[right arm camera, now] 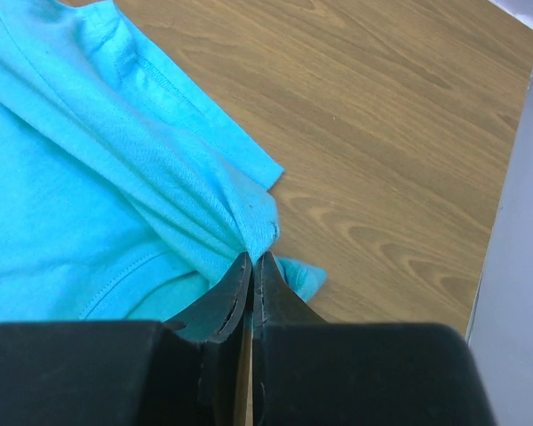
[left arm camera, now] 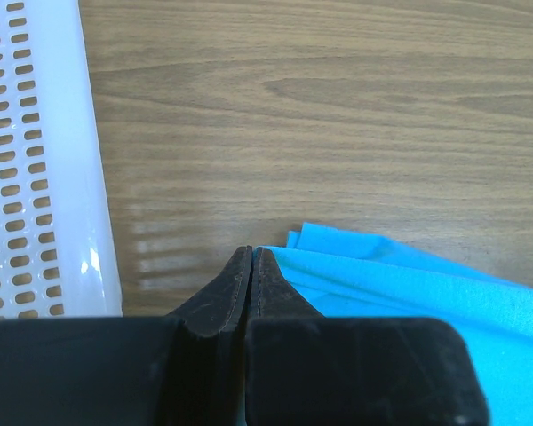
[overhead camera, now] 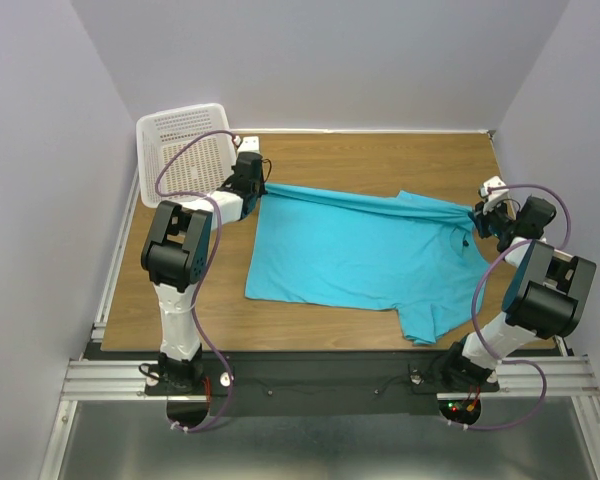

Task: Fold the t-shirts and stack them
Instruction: Fold the tshirt

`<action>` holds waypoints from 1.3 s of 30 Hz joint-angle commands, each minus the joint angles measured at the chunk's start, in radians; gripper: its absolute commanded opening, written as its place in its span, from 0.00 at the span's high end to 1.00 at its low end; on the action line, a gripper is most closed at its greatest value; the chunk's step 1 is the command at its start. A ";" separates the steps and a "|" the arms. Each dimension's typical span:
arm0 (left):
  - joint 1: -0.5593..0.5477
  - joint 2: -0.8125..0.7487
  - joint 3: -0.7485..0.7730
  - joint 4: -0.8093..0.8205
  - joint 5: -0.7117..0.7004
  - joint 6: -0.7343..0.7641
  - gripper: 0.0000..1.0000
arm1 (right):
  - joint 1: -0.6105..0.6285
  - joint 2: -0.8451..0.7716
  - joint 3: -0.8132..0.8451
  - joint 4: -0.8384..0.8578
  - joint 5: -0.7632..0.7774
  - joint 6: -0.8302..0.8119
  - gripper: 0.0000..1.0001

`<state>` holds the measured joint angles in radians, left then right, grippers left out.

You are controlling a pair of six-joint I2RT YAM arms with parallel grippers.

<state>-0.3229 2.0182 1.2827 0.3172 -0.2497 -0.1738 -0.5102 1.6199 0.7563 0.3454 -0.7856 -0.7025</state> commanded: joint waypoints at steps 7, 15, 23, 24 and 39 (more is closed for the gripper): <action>0.005 -0.085 -0.034 0.026 -0.003 0.005 1.00 | -0.013 0.003 0.035 0.029 0.019 0.023 0.94; -0.002 -0.118 -0.083 0.034 0.006 0.000 1.00 | -0.013 0.018 0.048 0.029 0.026 0.044 0.94; -0.005 -0.145 -0.108 0.046 0.013 0.003 1.00 | -0.013 0.031 0.063 0.030 0.037 0.061 0.93; -0.005 -0.147 -0.109 0.046 0.013 0.003 1.00 | -0.013 0.032 0.064 0.030 0.040 0.063 0.92; -0.011 -0.217 -0.163 0.069 0.065 0.028 0.63 | -0.013 0.037 0.061 0.029 0.020 0.074 0.75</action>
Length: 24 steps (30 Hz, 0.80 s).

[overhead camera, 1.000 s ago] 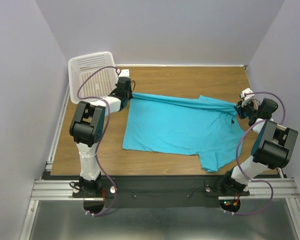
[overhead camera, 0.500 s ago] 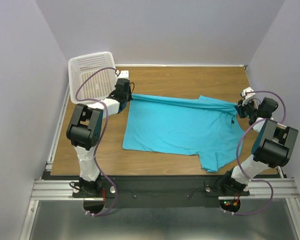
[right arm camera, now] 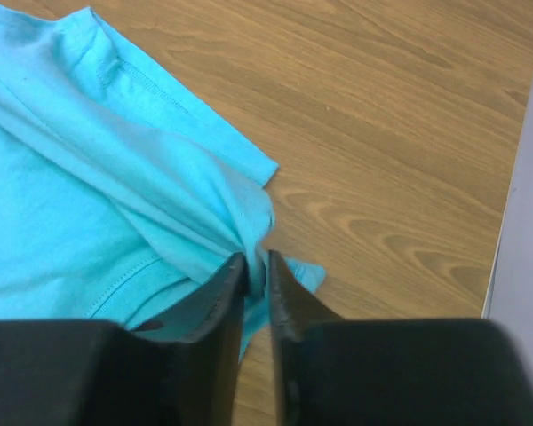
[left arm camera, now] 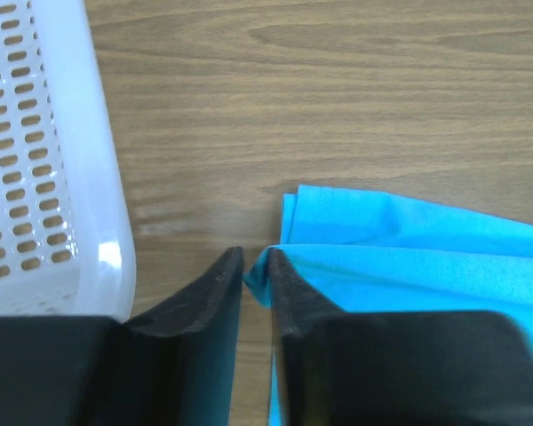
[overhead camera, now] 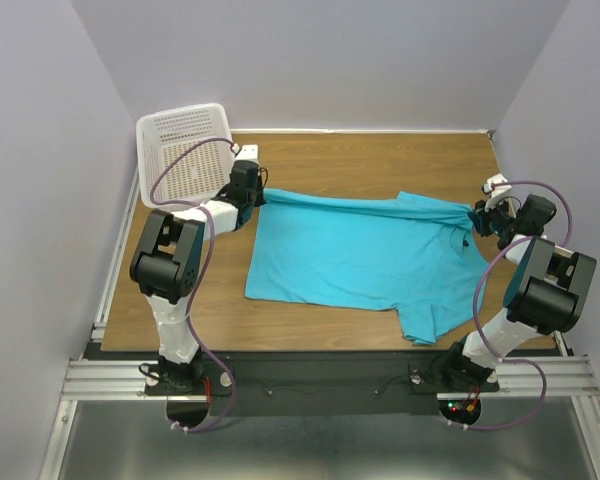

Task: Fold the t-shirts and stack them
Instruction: Fold the tshirt

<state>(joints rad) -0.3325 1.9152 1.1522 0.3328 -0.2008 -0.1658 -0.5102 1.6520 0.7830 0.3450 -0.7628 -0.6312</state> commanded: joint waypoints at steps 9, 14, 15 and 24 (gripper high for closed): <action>-0.010 -0.272 -0.120 0.136 0.195 0.040 0.48 | -0.013 -0.058 0.012 0.009 -0.026 -0.010 0.51; -0.019 -0.396 -0.184 0.166 0.239 0.029 0.44 | -0.013 -0.123 0.027 -0.064 -0.020 0.028 0.36; -0.019 -0.416 -0.207 0.169 0.241 0.028 0.43 | -0.014 -0.130 0.036 -0.080 -0.017 0.065 0.34; -0.019 -0.737 -0.330 0.129 0.169 0.038 0.15 | -0.001 0.023 0.307 -0.348 0.026 0.485 0.00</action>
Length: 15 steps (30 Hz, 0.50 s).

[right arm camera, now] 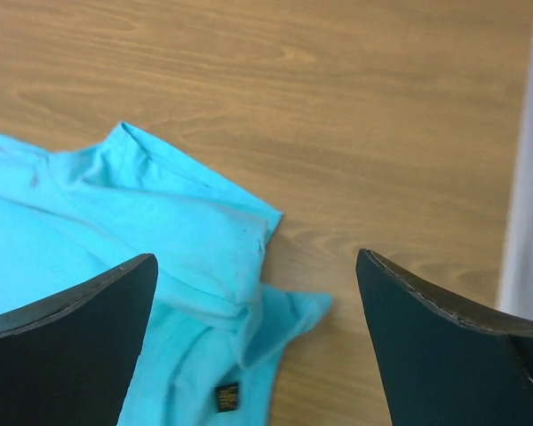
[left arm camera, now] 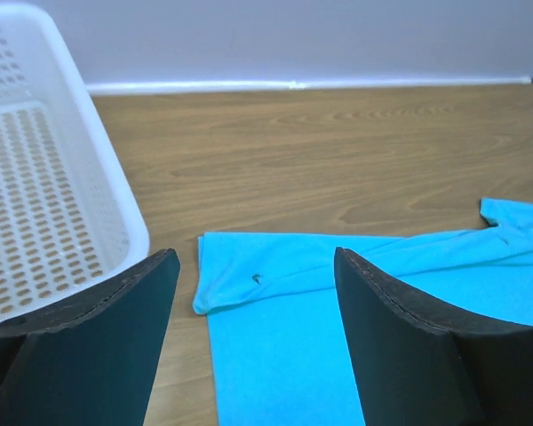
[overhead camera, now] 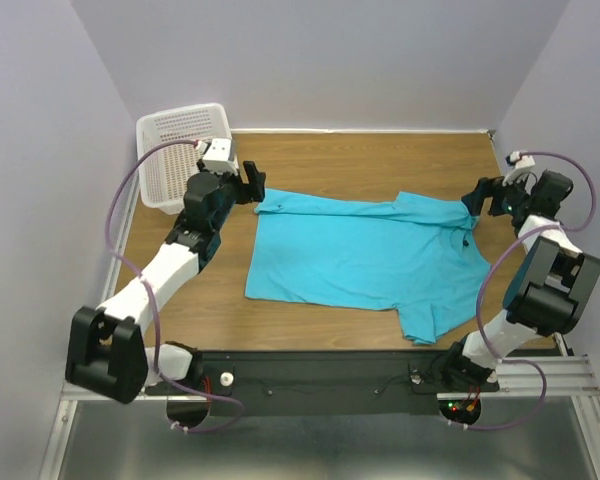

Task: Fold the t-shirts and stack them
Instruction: Fold the tshirt

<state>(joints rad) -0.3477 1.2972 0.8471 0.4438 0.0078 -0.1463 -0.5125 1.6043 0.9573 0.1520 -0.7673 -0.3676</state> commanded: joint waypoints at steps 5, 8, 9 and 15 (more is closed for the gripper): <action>-0.004 -0.197 -0.063 -0.066 -0.034 0.025 0.12 | 0.031 0.195 0.276 -0.279 0.147 0.351 0.00; -0.004 -0.225 -0.077 -0.106 -0.023 0.036 0.12 | 0.032 0.247 0.377 -0.363 0.161 0.407 0.00; -0.002 -0.233 -0.080 -0.114 -0.023 0.040 0.12 | 0.034 0.296 0.408 -0.397 0.155 0.415 0.00; -0.004 -0.256 -0.098 -0.113 -0.026 0.045 0.12 | 0.074 0.385 0.537 -0.522 0.172 0.409 0.02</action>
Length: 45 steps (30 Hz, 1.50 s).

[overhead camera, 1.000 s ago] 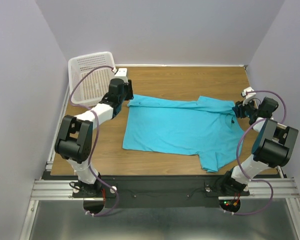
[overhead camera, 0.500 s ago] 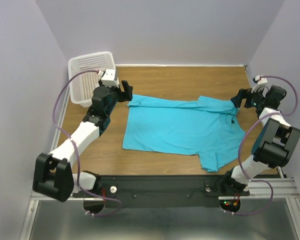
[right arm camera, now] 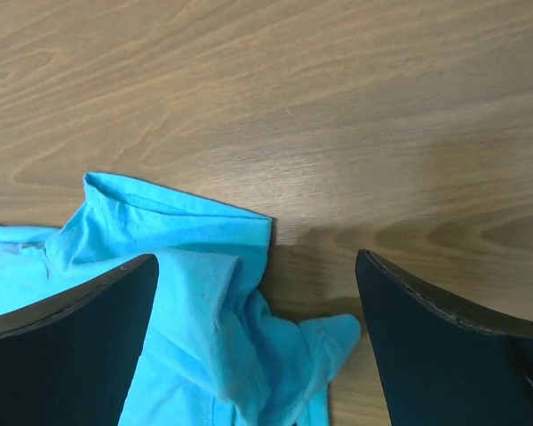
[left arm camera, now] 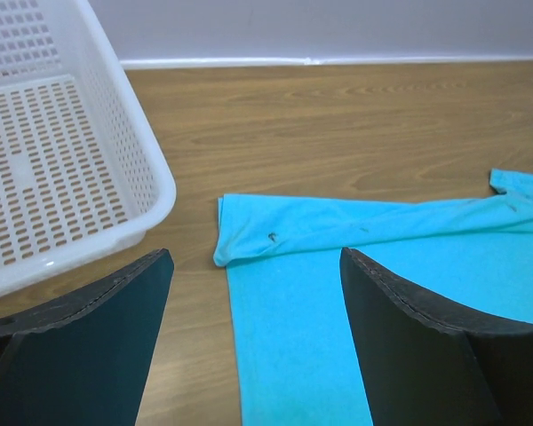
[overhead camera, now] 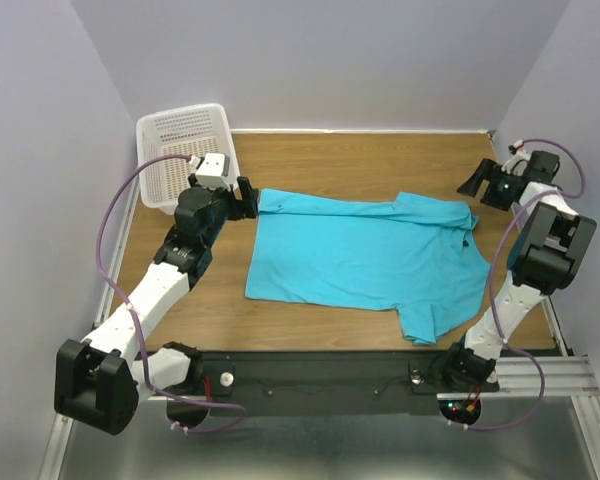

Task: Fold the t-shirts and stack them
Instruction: Fold the tshirt

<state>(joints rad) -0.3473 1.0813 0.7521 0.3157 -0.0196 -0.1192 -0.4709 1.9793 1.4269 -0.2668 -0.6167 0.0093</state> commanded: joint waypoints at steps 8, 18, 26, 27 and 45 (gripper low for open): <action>-0.004 -0.032 -0.013 0.022 0.015 0.009 0.12 | 0.090 0.102 0.145 -0.206 0.031 0.034 0.24; -0.002 -0.023 -0.016 0.028 0.046 -0.007 0.12 | 0.091 0.081 0.190 -0.244 -0.040 0.015 0.84; -0.004 -0.024 -0.020 0.031 0.050 -0.014 0.13 | 0.089 -0.011 0.150 -0.242 -0.184 -0.109 0.99; -0.002 -0.026 -0.022 0.033 0.049 -0.013 0.13 | 0.090 -0.025 0.121 -0.244 -0.221 -0.162 0.99; -0.002 0.012 -0.022 0.037 0.081 -0.022 0.13 | 0.092 -0.280 -0.262 -0.439 -0.101 -0.998 0.64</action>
<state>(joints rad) -0.3473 1.0897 0.7368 0.3054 0.0452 -0.1387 -0.3737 1.7523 1.2140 -0.6224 -0.7803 -0.7521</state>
